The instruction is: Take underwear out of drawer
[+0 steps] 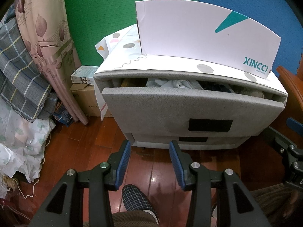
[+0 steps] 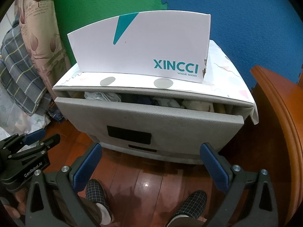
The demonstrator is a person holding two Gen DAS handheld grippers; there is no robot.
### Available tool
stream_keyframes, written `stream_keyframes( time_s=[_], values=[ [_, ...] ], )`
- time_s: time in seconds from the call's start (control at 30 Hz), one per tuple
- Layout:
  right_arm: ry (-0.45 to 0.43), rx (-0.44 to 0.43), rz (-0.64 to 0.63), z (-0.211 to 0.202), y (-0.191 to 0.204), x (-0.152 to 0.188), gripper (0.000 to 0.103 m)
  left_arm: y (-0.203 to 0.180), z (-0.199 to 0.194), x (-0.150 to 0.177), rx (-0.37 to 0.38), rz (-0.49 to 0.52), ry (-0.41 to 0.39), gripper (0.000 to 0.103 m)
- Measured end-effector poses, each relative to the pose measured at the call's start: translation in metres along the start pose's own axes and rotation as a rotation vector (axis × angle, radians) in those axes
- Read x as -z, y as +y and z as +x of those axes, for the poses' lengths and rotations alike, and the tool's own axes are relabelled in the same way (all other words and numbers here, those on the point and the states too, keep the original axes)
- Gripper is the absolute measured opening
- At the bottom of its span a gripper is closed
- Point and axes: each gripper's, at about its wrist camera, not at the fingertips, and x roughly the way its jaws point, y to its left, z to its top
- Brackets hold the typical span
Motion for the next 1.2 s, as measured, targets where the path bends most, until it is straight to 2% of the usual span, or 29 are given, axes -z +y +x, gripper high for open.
stream_keyframes(
  time_s=[0.63,0.73,0.9,1.13,1.2],
  values=[
    [0.002,-0.004,0.007,-0.001,-0.003,0.0,0.102,0.003,0.001,-0.002,0.022,-0.017,0.011,0.043],
    [0.003,-0.006,0.012,-0.001,-0.004,-0.001,0.102,0.01,0.004,-0.005,0.076,-0.06,0.036,0.043],
    [-0.002,-0.008,0.038,-0.002,-0.009,-0.001,0.102,0.034,0.008,-0.013,0.189,-0.188,0.061,0.043],
    [-0.002,-0.013,0.067,-0.004,-0.016,-0.001,0.102,0.064,0.026,-0.035,0.262,-0.353,0.102,0.043],
    [-0.004,-0.008,0.07,-0.004,-0.017,-0.001,0.102,0.071,0.032,-0.043,0.261,-0.385,0.106,0.043]
  ],
)
